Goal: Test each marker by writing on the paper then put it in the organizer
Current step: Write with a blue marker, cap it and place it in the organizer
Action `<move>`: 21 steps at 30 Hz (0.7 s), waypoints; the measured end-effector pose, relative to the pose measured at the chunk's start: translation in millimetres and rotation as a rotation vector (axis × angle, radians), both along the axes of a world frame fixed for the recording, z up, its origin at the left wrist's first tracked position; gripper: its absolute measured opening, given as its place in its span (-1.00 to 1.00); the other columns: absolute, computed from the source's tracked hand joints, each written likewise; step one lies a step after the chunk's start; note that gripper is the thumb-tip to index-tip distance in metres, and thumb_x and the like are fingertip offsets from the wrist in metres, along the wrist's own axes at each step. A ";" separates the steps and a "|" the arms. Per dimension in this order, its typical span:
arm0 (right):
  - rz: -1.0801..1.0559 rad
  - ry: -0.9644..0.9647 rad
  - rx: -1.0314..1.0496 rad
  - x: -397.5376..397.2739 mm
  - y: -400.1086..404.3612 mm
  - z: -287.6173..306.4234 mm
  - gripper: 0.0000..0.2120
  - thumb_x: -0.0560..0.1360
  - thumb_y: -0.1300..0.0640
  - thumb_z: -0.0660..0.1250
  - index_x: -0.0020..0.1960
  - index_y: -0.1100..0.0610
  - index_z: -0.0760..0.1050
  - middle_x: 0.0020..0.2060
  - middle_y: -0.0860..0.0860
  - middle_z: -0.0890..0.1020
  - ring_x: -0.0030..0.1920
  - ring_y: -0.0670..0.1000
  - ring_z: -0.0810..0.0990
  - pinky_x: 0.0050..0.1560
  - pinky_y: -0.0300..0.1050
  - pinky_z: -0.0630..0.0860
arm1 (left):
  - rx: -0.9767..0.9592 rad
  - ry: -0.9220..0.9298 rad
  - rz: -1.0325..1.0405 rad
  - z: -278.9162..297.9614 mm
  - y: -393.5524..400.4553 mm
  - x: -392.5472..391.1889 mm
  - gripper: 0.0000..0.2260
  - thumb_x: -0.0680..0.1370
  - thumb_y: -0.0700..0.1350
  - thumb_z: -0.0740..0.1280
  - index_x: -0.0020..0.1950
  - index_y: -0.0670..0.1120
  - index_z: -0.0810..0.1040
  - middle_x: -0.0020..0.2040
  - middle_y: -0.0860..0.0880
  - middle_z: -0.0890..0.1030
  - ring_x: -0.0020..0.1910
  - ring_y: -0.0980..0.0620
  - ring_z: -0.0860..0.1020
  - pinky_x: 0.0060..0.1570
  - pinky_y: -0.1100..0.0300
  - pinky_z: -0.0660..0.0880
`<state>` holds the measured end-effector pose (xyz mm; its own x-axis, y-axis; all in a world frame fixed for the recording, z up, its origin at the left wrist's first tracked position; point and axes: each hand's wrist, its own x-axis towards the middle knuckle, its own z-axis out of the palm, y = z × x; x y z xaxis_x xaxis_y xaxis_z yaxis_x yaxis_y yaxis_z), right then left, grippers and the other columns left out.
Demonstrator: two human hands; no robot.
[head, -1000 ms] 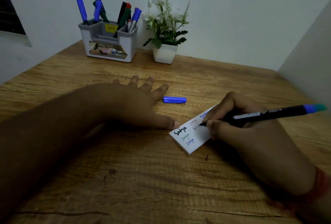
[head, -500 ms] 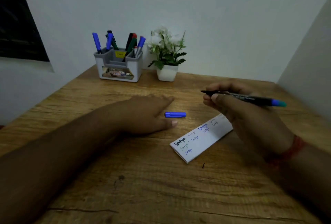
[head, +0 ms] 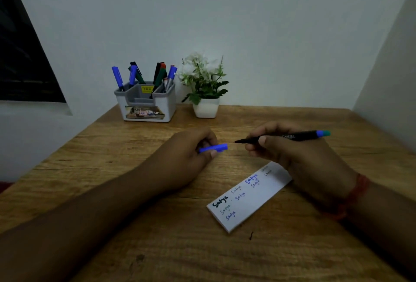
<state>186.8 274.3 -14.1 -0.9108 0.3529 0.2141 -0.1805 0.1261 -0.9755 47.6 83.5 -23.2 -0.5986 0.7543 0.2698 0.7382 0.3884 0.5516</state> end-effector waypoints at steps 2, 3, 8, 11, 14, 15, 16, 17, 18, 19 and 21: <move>-0.002 0.025 -0.107 -3.2 1.0 1.3 -0.87 0.51 0.33 0.32 0.02 0.31 0.60 -0.06 0.20 0.73 -0.02 0.18 0.72 0.04 0.01 0.66 | 0.055 -0.025 -0.008 2.1 -0.9 1.2 -0.88 0.57 -0.05 0.35 0.08 0.13 0.53 -0.04 0.17 0.57 -0.04 0.24 0.50 -0.07 0.28 0.47; 0.003 0.035 -0.155 -4.3 1.9 1.8 -0.86 0.47 0.28 0.34 -0.01 0.31 0.59 -0.09 0.18 0.73 -0.06 0.17 0.72 0.00 -0.01 0.68 | 0.076 -0.033 -0.019 2.5 -1.3 2.1 -0.88 0.57 -0.06 0.36 0.07 0.13 0.53 -0.04 0.17 0.57 -0.03 0.24 0.50 -0.06 0.27 0.48; 0.058 0.056 -0.230 -4.4 2.4 2.4 -0.80 0.38 0.17 0.34 -0.07 0.28 0.57 -0.16 0.14 0.71 -0.16 0.10 0.70 -0.10 -0.07 0.69 | 0.128 -0.068 -0.058 2.5 -1.6 5.2 -0.88 0.57 -0.08 0.36 0.06 0.12 0.53 -0.04 0.16 0.57 0.00 0.20 0.52 0.03 0.16 0.49; 0.074 0.044 -0.221 -5.0 2.6 1.5 -0.78 0.41 0.17 0.34 -0.04 0.30 0.57 -0.15 0.16 0.70 -0.16 0.10 0.69 -0.13 -0.09 0.67 | 0.136 -0.070 -0.071 4.4 -1.9 7.2 -0.88 0.57 -0.09 0.36 0.05 0.11 0.53 -0.04 0.16 0.57 0.01 0.21 0.52 0.00 0.23 0.45; 0.084 0.032 -0.199 -5.6 1.5 0.6 -0.78 0.40 0.17 0.35 -0.03 0.30 0.56 -0.17 0.16 0.69 -0.17 0.10 0.69 -0.14 -0.07 0.67 | 0.119 -0.065 -0.087 5.8 -2.3 10.2 -0.88 0.57 -0.08 0.36 0.08 0.11 0.54 -0.03 0.17 0.57 0.03 0.24 0.51 0.00 0.32 0.45; 0.092 0.027 -0.190 -5.5 0.8 0.3 -0.78 0.39 0.18 0.36 -0.03 0.29 0.54 -0.19 0.15 0.69 -0.18 0.10 0.69 -0.14 -0.07 0.66 | 0.114 -0.061 -0.092 6.3 -2.2 11.4 -0.87 0.57 -0.08 0.36 0.08 0.11 0.53 -0.03 0.17 0.57 0.04 0.25 0.51 -0.01 0.34 0.44; 0.103 0.021 -0.185 -5.2 -0.1 0.4 -0.79 0.38 0.18 0.38 -0.04 0.28 0.53 -0.21 0.15 0.69 -0.20 0.10 0.69 -0.15 -0.07 0.66 | 0.114 -0.055 -0.099 6.8 -2.2 12.5 -0.87 0.57 -0.08 0.36 0.08 0.11 0.53 -0.03 0.18 0.57 0.04 0.25 0.50 -0.03 0.37 0.43; 0.114 0.018 -0.184 -5.0 -1.1 0.6 -0.79 0.37 0.20 0.40 -0.05 0.27 0.51 -0.23 0.17 0.69 -0.22 0.09 0.69 -0.16 -0.08 0.66 | 0.115 -0.046 -0.108 7.3 -2.1 13.3 -0.87 0.57 -0.08 0.36 0.08 0.12 0.53 -0.03 0.19 0.56 0.04 0.26 0.50 -0.04 0.38 0.43; 0.124 0.015 -0.184 -4.7 -2.1 0.7 -0.79 0.35 0.21 0.43 -0.07 0.26 0.50 -0.22 0.19 0.69 -0.24 0.09 0.68 -0.16 -0.10 0.66 | 0.116 -0.035 -0.117 7.6 -2.1 14.2 -0.87 0.57 -0.08 0.36 0.07 0.12 0.53 -0.04 0.20 0.56 0.03 0.27 0.49 -0.04 0.38 0.42; 0.132 0.013 -0.181 -4.4 -3.4 0.9 -0.79 0.32 0.23 0.45 -0.09 0.25 0.51 -0.19 0.20 0.70 -0.25 0.07 0.67 -0.16 -0.12 0.65 | 0.118 -0.025 -0.127 7.9 -2.1 15.0 -0.87 0.57 -0.09 0.36 0.07 0.12 0.53 -0.04 0.21 0.56 0.03 0.27 0.50 -0.04 0.38 0.42; 0.135 0.014 -0.155 -4.4 -6.2 0.6 -0.80 0.28 0.25 0.48 -0.12 0.23 0.56 -0.13 0.16 0.71 -0.26 0.04 0.64 -0.18 -0.16 0.64 | 0.133 -0.012 -0.150 7.9 -2.2 16.8 -0.86 0.56 -0.09 0.37 0.06 0.12 0.53 -0.05 0.20 0.57 0.03 0.25 0.51 -0.06 0.40 0.42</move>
<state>182.5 268.0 -13.5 -0.9493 0.2578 0.1801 -0.1996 -0.0517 -0.9785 64.4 81.3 -15.3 -0.4862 0.7934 0.3663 0.7753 0.1983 0.5997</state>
